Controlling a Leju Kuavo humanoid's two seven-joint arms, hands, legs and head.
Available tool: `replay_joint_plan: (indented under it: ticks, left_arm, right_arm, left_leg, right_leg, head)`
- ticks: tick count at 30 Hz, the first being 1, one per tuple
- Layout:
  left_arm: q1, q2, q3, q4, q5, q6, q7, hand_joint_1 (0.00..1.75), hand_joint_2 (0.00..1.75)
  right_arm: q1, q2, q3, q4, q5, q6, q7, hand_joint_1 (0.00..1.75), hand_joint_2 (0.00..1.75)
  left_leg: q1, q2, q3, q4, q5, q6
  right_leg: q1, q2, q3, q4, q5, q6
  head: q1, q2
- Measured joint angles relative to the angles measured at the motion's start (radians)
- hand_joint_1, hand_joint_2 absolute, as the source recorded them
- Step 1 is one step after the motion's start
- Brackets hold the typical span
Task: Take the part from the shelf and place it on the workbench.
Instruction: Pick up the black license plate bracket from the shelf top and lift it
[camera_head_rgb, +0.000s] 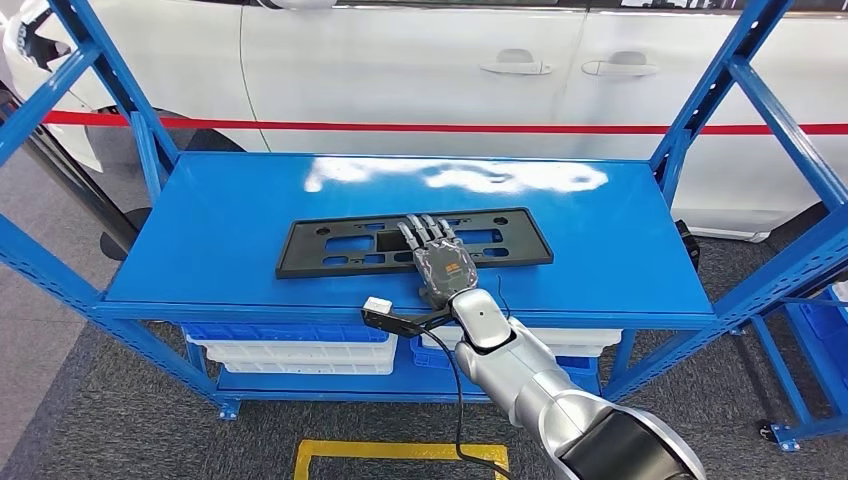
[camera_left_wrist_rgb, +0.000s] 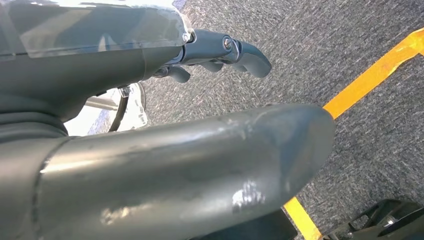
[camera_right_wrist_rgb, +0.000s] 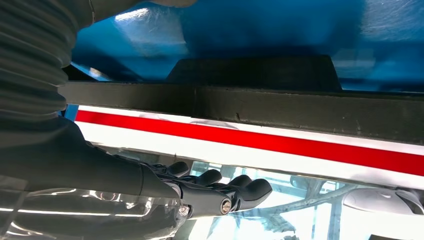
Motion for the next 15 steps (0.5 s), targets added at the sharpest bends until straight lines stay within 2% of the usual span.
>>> replay_joint_plan:
  ticks: [15]
  left_arm:
    - [0.0,0.0,0.0,0.0,0.0,0.0,0.0,0.0,0.0]
  right_arm:
    - [-0.001,0.0,0.0,0.002,0.0,0.0,0.0,0.0,1.75]
  left_leg:
    - [0.0,0.0,0.0,0.0,0.0,0.0]
  right_leg:
    - [0.0,0.0,0.0,0.0,0.0,0.0]
  head:
    - [0.0,0.0]
